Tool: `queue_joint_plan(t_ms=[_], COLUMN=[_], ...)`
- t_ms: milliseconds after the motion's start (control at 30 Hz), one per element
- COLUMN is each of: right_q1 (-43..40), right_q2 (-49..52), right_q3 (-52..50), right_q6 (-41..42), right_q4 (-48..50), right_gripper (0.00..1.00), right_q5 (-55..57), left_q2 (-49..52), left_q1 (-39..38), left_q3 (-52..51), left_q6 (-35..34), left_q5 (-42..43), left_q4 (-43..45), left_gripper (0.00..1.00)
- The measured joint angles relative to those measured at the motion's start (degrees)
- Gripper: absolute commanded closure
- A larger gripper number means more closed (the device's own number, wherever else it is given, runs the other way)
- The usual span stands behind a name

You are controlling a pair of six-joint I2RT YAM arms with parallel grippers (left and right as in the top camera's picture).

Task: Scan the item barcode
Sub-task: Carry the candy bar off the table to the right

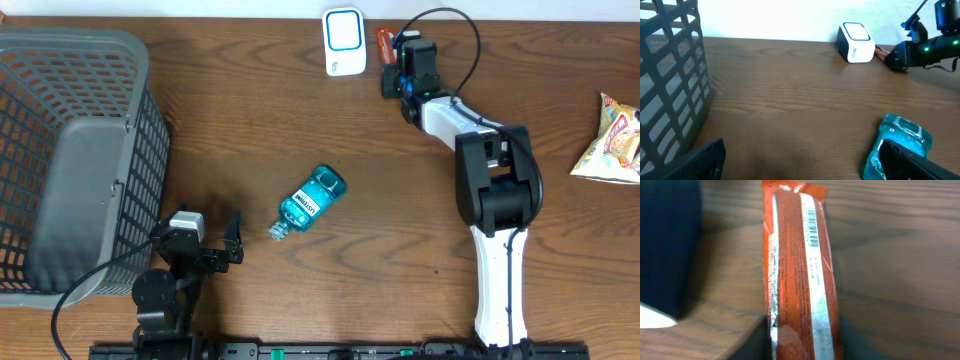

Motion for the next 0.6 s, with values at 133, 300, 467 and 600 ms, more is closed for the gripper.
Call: queue_joint_plan(t_ms=[133,300,467,600], right_q1=[-1.33,-3.78,-9.57,-15.72], right_q2=[-0.94,-4.39,-11.87,-22.32], right_q3=[0.90,0.61,-0.94,-1.09], right_q6=[1.09,1.31,1.31,1.36], right_q4=[-4.79,-14.23,-23.91,-28.92], right_gripper=[0.99,0.99,0.99,0.99], right_q5=[-0.57,-0.66,-0.35,2.73], left_q2=[0.00,0.00,0.00,0.00], left_q1=[0.00,0.00,0.00,0.00], left_q3=[0.02,0.02,0.02,0.02], left_q6=[0.00,0.00,0.00,0.00], left_q5=[0.00,0.00,0.02,0.00], left_q4=[0.00,0.00,0.00,0.00], left_gripper=[0.02,0.02,0.02,0.02])
